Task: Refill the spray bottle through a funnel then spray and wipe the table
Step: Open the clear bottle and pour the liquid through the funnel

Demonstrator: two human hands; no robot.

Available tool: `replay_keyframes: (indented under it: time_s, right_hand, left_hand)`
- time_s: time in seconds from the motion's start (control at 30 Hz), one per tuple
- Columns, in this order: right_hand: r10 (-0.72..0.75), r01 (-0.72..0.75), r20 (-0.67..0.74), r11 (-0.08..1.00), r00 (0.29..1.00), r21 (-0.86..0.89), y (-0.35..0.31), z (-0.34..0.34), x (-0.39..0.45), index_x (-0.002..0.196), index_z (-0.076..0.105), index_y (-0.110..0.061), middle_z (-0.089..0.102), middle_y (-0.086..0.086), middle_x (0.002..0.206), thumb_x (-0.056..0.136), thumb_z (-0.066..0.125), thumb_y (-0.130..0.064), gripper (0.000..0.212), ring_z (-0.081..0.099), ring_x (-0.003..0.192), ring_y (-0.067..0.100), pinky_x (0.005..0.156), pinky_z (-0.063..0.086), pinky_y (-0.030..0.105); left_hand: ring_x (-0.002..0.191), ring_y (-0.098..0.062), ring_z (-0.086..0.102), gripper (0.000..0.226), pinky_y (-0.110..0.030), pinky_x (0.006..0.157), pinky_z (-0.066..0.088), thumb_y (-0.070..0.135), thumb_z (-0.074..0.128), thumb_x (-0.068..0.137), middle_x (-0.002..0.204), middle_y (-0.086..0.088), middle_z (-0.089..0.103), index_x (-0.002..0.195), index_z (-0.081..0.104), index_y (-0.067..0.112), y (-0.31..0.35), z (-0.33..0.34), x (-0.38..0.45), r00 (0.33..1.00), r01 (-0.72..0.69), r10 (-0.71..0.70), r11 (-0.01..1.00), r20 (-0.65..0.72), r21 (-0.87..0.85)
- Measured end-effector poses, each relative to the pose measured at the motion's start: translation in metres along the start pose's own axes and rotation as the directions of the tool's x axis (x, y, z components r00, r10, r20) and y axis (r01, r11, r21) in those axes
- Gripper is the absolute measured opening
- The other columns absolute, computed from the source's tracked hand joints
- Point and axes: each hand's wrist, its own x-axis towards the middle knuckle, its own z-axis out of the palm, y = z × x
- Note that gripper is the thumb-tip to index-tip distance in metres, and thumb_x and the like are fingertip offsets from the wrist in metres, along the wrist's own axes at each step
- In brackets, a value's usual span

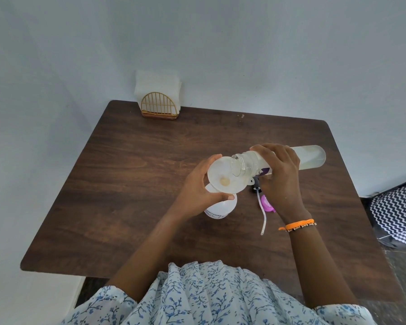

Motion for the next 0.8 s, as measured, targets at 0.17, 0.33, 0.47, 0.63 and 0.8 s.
replay_keyframes:
  time_s: [0.17, 0.33, 0.47, 0.63, 0.8]
  right_hand:
    - [-0.02, 0.02, -0.014, 1.0, 1.0, -0.003, -0.0004, -0.0012, 0.0, 0.106, 0.066, -0.01, 0.063, 0.01, 0.106, 0.063, 0.069, 0.005, 0.045, 0.054, 0.102, 0.033, 0.093, 0.031, 0.039]
    - [-0.024, 0.024, -0.024, 1.0, 0.999, 0.004, -0.0012, -0.0021, -0.0001, 0.106, 0.066, -0.01, 0.064, 0.01, 0.106, 0.064, 0.063, 0.001, 0.043, 0.054, 0.101, 0.034, 0.092, 0.032, 0.04]
    - [-0.019, 0.019, -0.016, 1.0, 1.0, 0.001, -0.0019, -0.0019, -0.0001, 0.105, 0.066, -0.009, 0.064, 0.011, 0.106, 0.061, 0.074, 0.008, 0.048, 0.054, 0.102, 0.033, 0.094, 0.033, 0.041]
    - [-0.016, 0.016, -0.008, 1.0, 1.0, -0.006, -0.0043, -0.0018, -0.0003, 0.106, 0.065, -0.01, 0.064, 0.011, 0.107, 0.06, 0.078, 0.008, 0.051, 0.055, 0.103, 0.033, 0.095, 0.034, 0.043]
    - [-0.022, 0.022, -0.005, 1.0, 1.0, -0.001, -0.0068, -0.0028, -0.001, 0.105, 0.065, -0.008, 0.063, 0.012, 0.107, 0.059, 0.077, 0.005, 0.05, 0.055, 0.102, 0.035, 0.094, 0.034, 0.045]
  left_hand:
    - [0.109, 0.026, 0.039, 0.087, 0.006, 0.08, 0.033, 0.015, 0.087, 0.061, 0.124, 0.023, 0.045, 0.135, 0.042, 0.029, -0.0007, 0.0001, -0.0007, 1.0, -0.005, 0.005, 0.999, -0.004, -0.032]
    - [0.109, 0.026, 0.038, 0.087, 0.007, 0.08, 0.033, 0.017, 0.087, 0.062, 0.124, 0.025, 0.044, 0.133, 0.04, 0.033, -0.0023, -0.0001, -0.0008, 1.0, -0.002, 0.002, 1.0, 0.002, -0.022]
    - [0.108, 0.027, 0.038, 0.087, 0.008, 0.08, 0.032, 0.018, 0.087, 0.062, 0.122, 0.028, 0.043, 0.134, 0.04, 0.032, -0.0022, 0.0, -0.0009, 1.0, -0.002, 0.002, 1.0, 0.002, -0.017]
    - [0.106, 0.031, 0.036, 0.086, 0.009, 0.076, 0.032, 0.015, 0.086, 0.063, 0.12, 0.032, 0.041, 0.132, 0.04, 0.034, -0.0017, -0.0002, -0.0018, 1.0, 0.003, -0.003, 1.0, 0.005, -0.026]
    - [0.105, 0.032, 0.036, 0.086, 0.008, 0.076, 0.032, 0.016, 0.087, 0.063, 0.119, 0.034, 0.041, 0.131, 0.039, 0.036, -0.0025, -0.0001, -0.003, 1.0, 0.011, -0.011, 0.999, 0.007, -0.03]
